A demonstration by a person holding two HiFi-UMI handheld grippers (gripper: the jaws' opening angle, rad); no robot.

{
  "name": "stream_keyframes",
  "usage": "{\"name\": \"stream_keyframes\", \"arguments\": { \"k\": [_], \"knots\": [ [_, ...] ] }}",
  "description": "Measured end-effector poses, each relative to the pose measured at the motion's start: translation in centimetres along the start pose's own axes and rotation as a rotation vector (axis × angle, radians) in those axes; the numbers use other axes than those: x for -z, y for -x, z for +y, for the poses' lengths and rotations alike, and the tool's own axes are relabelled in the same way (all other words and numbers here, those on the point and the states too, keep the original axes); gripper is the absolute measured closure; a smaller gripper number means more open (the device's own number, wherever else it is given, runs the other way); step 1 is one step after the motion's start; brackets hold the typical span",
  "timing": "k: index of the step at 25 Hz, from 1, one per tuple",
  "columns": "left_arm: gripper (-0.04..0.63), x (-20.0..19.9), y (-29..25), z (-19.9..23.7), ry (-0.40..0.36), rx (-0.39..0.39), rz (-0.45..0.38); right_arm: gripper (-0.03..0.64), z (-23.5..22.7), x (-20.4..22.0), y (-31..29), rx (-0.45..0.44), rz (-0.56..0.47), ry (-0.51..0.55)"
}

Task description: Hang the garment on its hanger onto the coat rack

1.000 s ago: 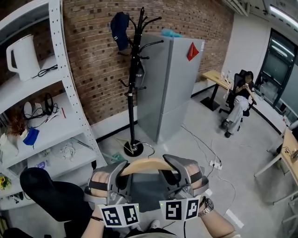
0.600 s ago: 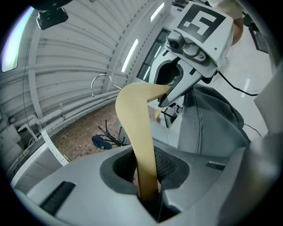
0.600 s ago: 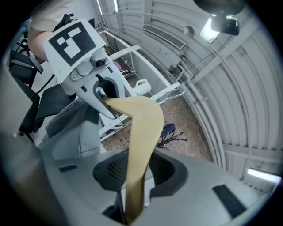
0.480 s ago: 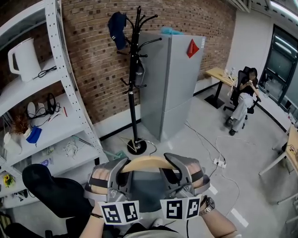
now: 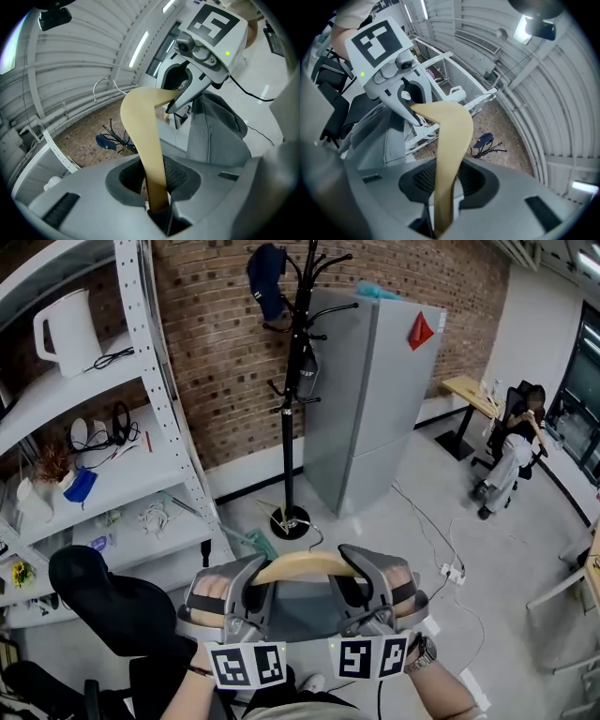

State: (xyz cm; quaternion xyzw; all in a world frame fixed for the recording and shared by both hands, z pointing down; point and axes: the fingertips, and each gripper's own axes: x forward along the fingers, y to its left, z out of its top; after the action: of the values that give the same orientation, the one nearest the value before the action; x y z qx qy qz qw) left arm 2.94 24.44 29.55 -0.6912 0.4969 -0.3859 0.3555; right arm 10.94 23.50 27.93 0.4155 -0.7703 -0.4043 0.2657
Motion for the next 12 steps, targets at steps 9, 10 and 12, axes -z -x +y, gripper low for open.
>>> {"name": "stream_keyframes", "arguments": {
  "k": [9, 10, 12],
  "knots": [
    [0.522, 3.4, -4.1, 0.7, 0.022, 0.014, 0.016, 0.505, 0.9, 1.0, -5.3, -0.042, 0.023, -0.002],
    [0.522, 3.7, -4.8, 0.8, 0.023, 0.016, 0.017, 0.505, 1.0, 1.2, -6.0, -0.047, 0.029, -0.003],
    [0.522, 4.3, -6.0, 0.9, 0.029, 0.02, 0.015, 0.505, 1.1, 1.6, -7.2, -0.055, 0.042, -0.001]
  ]
}}
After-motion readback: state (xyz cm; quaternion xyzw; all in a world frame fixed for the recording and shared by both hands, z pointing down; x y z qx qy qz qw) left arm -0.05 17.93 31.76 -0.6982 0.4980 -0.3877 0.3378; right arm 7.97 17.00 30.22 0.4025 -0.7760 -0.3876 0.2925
